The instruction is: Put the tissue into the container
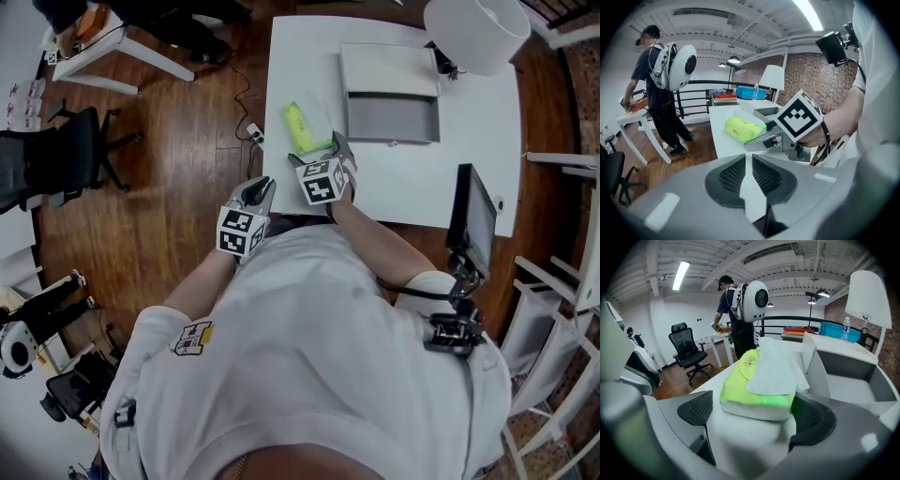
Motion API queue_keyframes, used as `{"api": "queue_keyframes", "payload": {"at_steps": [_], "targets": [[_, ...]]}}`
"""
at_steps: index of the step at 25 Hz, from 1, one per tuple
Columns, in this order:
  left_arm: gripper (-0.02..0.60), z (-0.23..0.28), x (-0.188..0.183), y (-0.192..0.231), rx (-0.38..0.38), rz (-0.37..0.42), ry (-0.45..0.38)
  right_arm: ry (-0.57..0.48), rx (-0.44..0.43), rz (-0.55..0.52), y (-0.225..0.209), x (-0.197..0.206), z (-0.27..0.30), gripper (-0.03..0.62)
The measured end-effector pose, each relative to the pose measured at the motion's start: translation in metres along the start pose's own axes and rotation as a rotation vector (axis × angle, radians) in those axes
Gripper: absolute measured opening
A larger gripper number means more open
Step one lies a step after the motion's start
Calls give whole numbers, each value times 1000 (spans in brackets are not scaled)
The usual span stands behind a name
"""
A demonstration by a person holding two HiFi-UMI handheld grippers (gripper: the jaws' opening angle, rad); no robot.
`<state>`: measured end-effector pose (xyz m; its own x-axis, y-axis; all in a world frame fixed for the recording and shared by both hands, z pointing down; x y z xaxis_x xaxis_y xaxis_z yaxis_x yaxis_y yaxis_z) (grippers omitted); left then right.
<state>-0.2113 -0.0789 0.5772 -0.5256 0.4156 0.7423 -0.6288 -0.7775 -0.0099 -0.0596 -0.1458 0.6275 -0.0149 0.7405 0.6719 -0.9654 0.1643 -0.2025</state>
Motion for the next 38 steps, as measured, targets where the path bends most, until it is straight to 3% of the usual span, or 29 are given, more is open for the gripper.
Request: {"api": "queue_keyframes", "payload": {"at_steps": [2,9,15,21,26,38], "targets": [[15,0,3,4,23,14,0,20,41,-16,-2,2,4,465],[15,-3,10,20,83,37,-25,25,53,-58,3,1,1,366],[16,-1,17,33,136,33,-58,3,56,-122,9,-6,-15,347],[15,12,22,30,183,28,-88,-51,27,-250,12,-21,-60,344],[17,29,3,6,162,11,-118,-89,-3,-312,-25,-35,-99,342],[15,91,-69,-83,49,-27,-154,-107,-121,-441,-160,-53,-153,341]]}}
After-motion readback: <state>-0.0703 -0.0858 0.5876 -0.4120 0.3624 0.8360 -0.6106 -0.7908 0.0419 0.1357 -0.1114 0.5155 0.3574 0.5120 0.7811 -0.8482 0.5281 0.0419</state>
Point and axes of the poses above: the fingertips, and each gripper's own axes: z forward along the fingers, y to its left, x out of its underside, the point moved 6 cm from there along -z, backward along the fingers, and after that the axes turned 12 degrees about z, right-handed, at the moved point
